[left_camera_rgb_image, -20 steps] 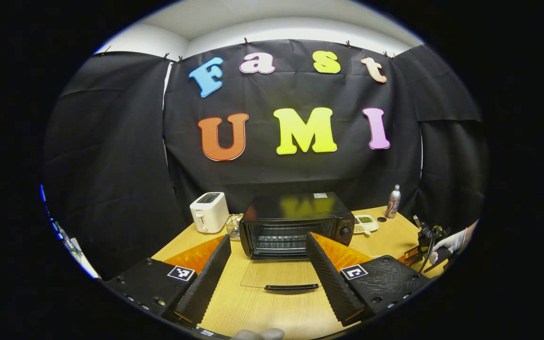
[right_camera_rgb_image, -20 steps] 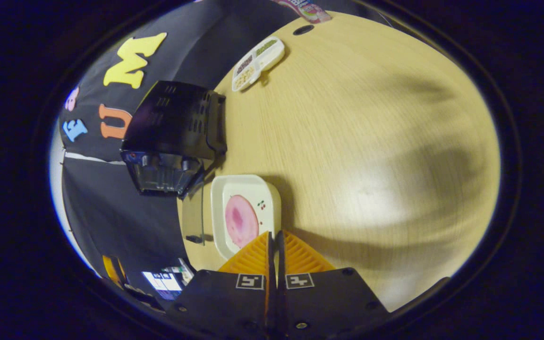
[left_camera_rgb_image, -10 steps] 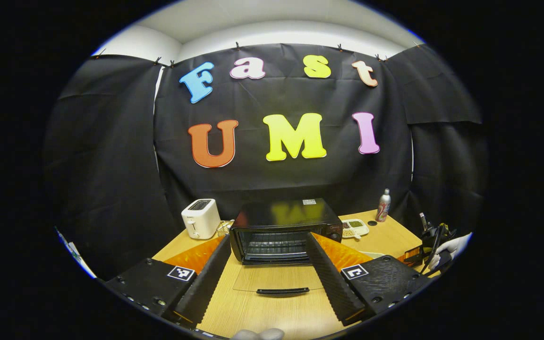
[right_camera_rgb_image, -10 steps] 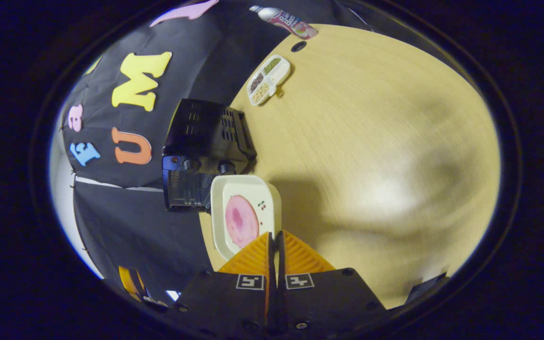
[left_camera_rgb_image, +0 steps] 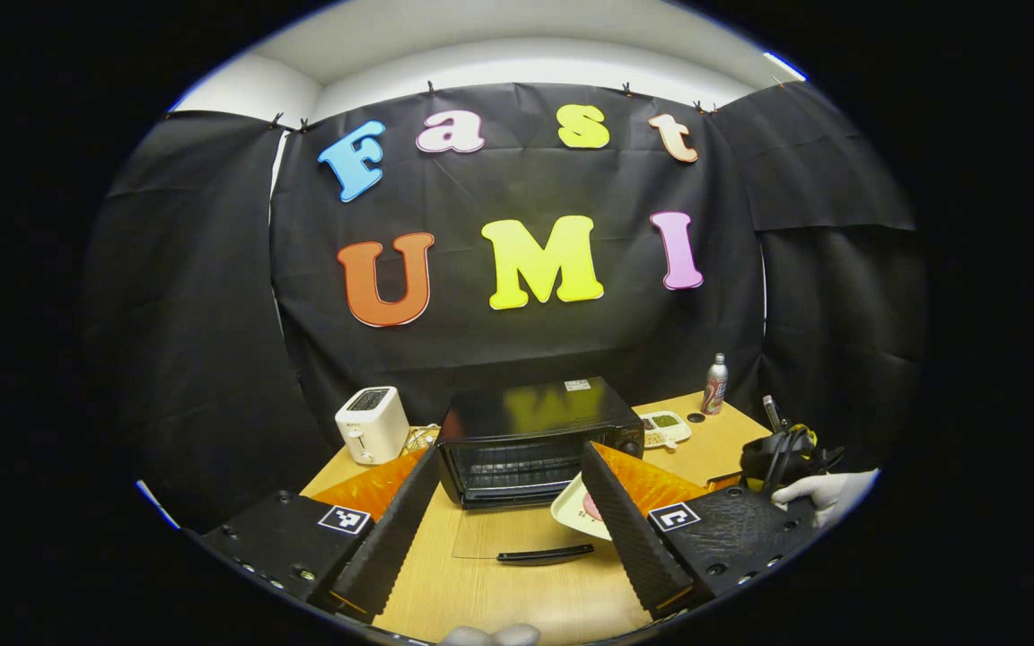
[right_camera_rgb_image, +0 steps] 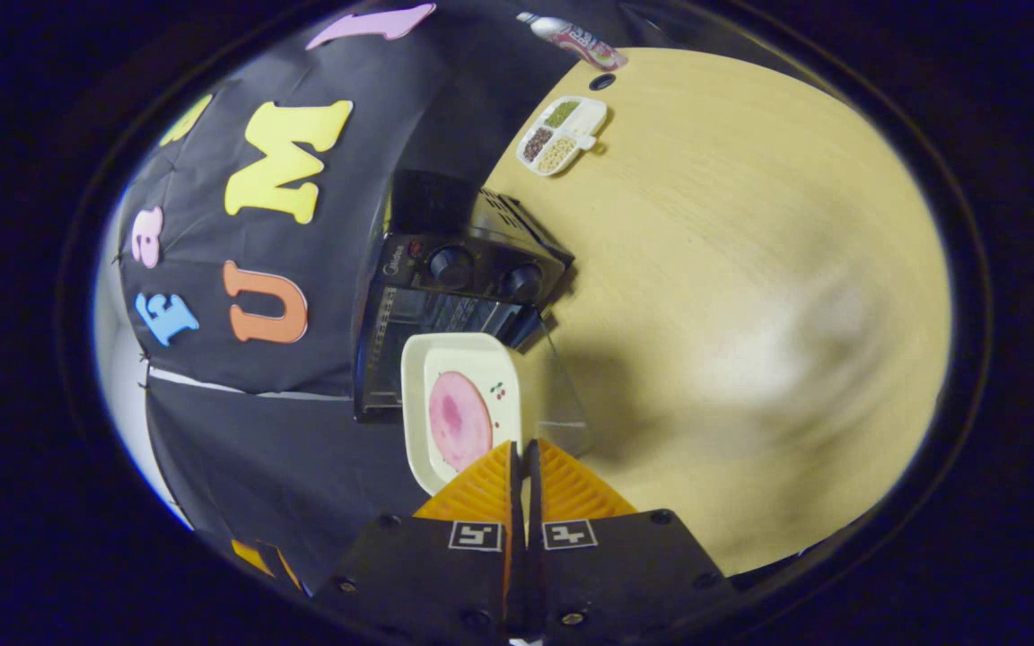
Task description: Open the electric oven with the left hand, put the food in, and close the electric oven.
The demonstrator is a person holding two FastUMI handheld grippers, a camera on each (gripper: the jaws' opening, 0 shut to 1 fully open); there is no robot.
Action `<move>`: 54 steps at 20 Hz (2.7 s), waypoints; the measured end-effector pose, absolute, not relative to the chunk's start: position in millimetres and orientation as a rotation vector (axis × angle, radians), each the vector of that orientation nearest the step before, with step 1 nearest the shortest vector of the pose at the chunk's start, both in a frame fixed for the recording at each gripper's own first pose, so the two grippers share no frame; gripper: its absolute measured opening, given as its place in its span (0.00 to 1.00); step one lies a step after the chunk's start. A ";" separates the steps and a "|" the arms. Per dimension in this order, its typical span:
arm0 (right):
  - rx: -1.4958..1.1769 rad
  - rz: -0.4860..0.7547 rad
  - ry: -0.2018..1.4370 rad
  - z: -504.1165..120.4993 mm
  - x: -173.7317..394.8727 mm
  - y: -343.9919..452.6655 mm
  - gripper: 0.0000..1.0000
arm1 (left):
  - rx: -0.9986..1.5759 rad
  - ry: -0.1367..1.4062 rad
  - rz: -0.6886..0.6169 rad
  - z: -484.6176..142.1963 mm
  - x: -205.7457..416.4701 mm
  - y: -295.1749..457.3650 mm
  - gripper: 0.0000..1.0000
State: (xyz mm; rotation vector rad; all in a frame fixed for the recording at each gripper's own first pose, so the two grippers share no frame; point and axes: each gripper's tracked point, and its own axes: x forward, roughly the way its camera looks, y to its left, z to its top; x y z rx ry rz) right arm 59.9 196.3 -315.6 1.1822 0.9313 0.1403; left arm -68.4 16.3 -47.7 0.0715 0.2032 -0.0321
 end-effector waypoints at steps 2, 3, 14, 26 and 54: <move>1.226 0.129 0.906 -316.7 72.0 224.0 0.04 | 0.083 0.204 -0.036 -45.8 -66.1 21.2 0.97; 1.255 0.119 0.892 -317.7 78.3 234.3 0.04 | 0.086 0.203 -0.035 -45.3 -64.9 23.8 0.97; 1.398 -0.048 0.827 -347.7 153.3 299.2 0.04 | 0.107 0.233 -0.025 -56.4 -47.1 36.4 0.97; 1.379 -0.096 0.641 -345.0 227.4 297.0 0.00 | 0.110 0.263 0.015 -70.6 -39.6 58.2 0.97; 0.358 0.120 0.343 -159.5 94.0 120.8 0.84 | 0.050 0.186 0.046 -69.5 -36.5 55.8 0.97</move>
